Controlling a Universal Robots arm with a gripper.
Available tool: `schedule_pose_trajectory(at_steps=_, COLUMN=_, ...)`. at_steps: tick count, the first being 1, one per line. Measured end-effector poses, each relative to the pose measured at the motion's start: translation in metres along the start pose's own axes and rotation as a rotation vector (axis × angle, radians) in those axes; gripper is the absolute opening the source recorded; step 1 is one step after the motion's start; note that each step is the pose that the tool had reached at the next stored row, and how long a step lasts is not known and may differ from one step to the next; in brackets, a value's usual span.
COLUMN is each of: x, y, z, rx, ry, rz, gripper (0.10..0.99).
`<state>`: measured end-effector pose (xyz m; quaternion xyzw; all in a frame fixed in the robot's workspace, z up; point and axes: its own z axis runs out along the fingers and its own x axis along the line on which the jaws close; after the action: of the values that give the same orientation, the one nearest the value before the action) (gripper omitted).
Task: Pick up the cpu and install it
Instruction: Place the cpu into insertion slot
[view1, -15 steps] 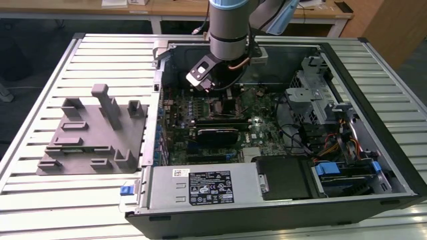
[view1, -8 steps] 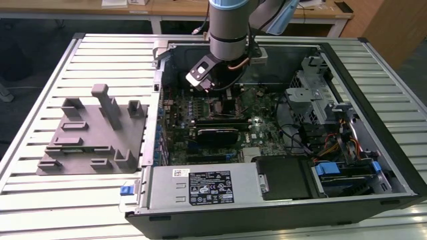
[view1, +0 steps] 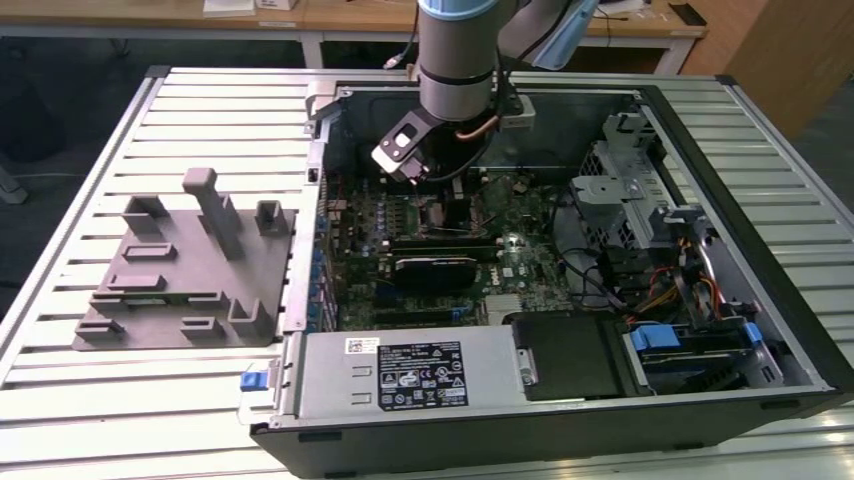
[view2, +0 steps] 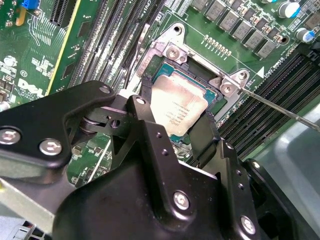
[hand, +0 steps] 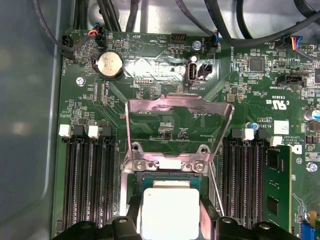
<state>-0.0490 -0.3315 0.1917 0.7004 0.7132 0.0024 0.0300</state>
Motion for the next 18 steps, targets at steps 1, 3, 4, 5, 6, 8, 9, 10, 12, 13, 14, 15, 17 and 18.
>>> schedule_pose_trajectory(at_steps=1, x=0.0, y=0.0, z=0.0001, rx=0.0, ry=0.0001, rz=0.0, gripper=0.553)
schedule_pose_trajectory(at_steps=3, x=0.0001, y=0.0, z=0.0001, rx=0.0, ry=0.0002, rz=0.0, gripper=0.616)
schedule_pose_trajectory(at_steps=4, x=0.0, y=0.0, z=0.0, rx=0.0, ry=0.0, rz=0.0, gripper=0.616)
schedule_pose_trajectory(at_steps=5, x=-0.0001, y=-0.0001, z=-0.0001, rx=0.0, ry=-0.0003, rz=0.0, gripper=0.616)
schedule_pose_trajectory(at_steps=6, x=-0.0001, y=-0.0001, z=-0.0001, rx=0.0, ry=-0.0004, rz=0.0, gripper=0.616)
schedule_pose_trajectory(at_steps=8, x=-0.0001, y=0.0, z=-0.0006, rx=0.001, ry=-0.0006, rz=0.0, gripper=0.616)
schedule_pose_trajectory(at_steps=9, x=-0.0001, y=0.0, z=-0.0014, rx=0.001, ry=-0.0006, rz=0.0, gripper=0.616)
schedule_pose_trajectory(at_steps=10, x=-0.0002, y=0.0001, z=-0.0028, rx=0.0, ry=-0.0004, rz=0.0, gripper=0.616)
schedule_pose_trajectory(at_steps=12, x=-0.0002, y=0.0001, z=-0.0042, rx=0.0, ry=-0.0003, rz=0.0, gripper=0.616)
schedule_pose_trajectory(at_steps=13, x=-0.0002, y=0.0001, z=-0.0042, rx=0.0, ry=-0.0001, rz=0.0, gripper=0.616)
schedule_pose_trajectory(at_steps=14, x=-0.0002, y=0.0001, z=-0.0041, rx=0.0, ry=0.0, rz=0.0, gripper=0.616)
schedule_pose_trajectory(at_steps=15, x=-0.0002, y=0.0001, z=-0.0042, rx=0.0, ry=0.0, rz=0.0, gripper=0.616)
schedule_pose_trajectory(at_steps=17, x=-0.0002, y=0.0001, z=-0.0042, rx=0.0, ry=0.0001, rz=0.0, gripper=0.616)
schedule_pose_trajectory(at_steps=18, x=-0.0002, y=0.0001, z=-0.0042, rx=0.0, ry=0.0002, rz=0.0, gripper=0.616)
